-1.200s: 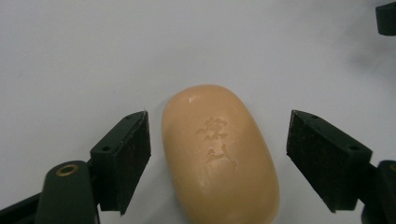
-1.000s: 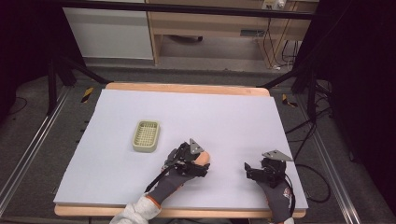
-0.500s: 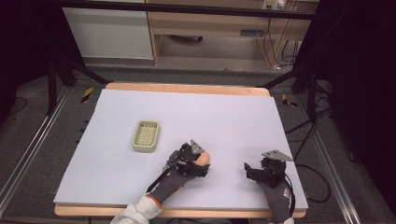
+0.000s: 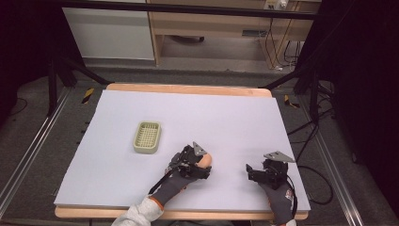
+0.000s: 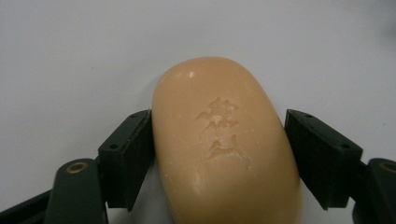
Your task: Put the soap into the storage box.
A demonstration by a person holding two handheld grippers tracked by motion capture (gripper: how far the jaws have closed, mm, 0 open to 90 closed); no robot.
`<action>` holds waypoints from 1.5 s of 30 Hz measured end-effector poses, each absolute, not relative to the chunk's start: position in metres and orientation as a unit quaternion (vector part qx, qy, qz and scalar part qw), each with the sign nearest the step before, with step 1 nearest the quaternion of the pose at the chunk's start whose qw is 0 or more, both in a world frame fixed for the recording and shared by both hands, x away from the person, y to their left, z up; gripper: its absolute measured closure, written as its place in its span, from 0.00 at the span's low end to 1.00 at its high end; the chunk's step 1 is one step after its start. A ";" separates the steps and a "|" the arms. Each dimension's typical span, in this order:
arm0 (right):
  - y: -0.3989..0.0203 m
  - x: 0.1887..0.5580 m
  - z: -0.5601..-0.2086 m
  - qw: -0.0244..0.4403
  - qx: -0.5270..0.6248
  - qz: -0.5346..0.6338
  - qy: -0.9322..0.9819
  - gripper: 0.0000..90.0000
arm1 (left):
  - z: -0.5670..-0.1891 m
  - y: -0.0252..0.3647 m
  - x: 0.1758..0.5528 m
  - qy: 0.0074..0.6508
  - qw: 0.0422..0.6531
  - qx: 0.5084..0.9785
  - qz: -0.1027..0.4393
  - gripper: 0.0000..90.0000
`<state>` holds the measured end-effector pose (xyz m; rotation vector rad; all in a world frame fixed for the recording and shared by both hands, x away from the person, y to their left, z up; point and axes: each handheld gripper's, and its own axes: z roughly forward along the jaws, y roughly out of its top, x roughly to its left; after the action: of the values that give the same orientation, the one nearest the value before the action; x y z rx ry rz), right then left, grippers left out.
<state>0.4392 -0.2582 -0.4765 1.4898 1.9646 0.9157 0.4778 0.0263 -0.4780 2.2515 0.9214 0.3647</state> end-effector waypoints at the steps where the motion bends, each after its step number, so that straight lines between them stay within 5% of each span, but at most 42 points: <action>1: -0.258 0.439 -0.477 0.253 0.548 0.337 0.723 0.07 | -0.478 0.026 0.478 0.353 0.334 0.863 0.140 0.28; 45: -0.259 0.439 -0.477 0.255 0.552 0.334 0.720 0.07 | -0.439 0.073 0.461 0.347 0.353 0.857 0.145 0.34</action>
<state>0.4392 -0.2591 -0.4765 1.4975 1.9558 0.9072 0.4614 0.0726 -0.4389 2.2152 0.8964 0.3758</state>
